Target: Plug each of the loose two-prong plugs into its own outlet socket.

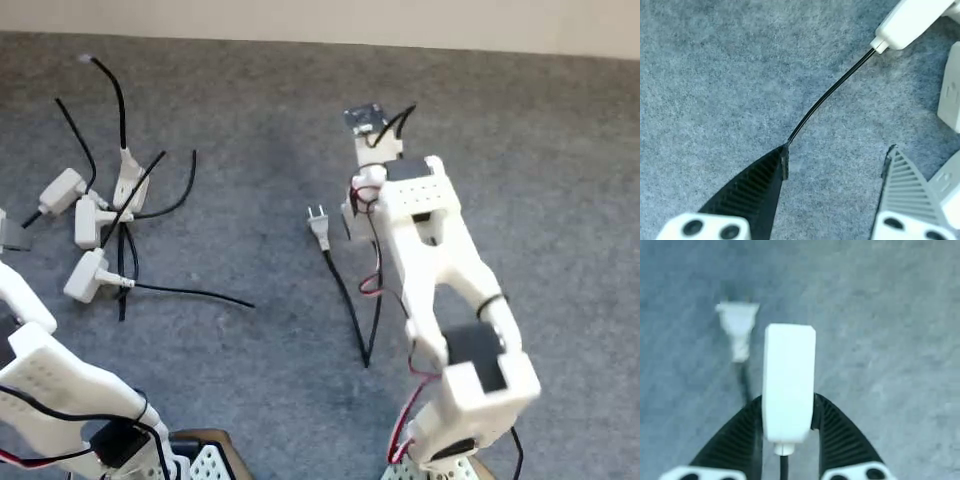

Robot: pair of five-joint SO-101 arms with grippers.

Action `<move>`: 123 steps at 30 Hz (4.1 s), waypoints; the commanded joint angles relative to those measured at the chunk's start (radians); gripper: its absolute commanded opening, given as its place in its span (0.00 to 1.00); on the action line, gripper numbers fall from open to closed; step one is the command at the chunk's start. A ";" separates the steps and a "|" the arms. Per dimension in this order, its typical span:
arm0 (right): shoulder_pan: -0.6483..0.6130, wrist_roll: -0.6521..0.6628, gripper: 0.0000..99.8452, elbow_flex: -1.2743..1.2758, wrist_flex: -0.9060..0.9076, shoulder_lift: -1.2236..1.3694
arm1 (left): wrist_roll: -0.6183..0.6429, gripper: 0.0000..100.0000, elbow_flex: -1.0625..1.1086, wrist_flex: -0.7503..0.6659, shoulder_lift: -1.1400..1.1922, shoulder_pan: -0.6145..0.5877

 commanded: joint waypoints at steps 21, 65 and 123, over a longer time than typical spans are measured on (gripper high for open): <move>-0.774 0.169 0.01 0.891 -0.280 -0.568 | -0.109 0.30 -0.015 0.097 -0.053 0.001; -0.516 0.074 0.27 0.516 -0.180 -0.444 | -0.109 0.30 -0.013 0.094 -0.053 0.016; -0.217 0.051 0.27 0.111 -0.341 0.077 | -0.109 0.30 -0.005 0.089 -0.051 0.024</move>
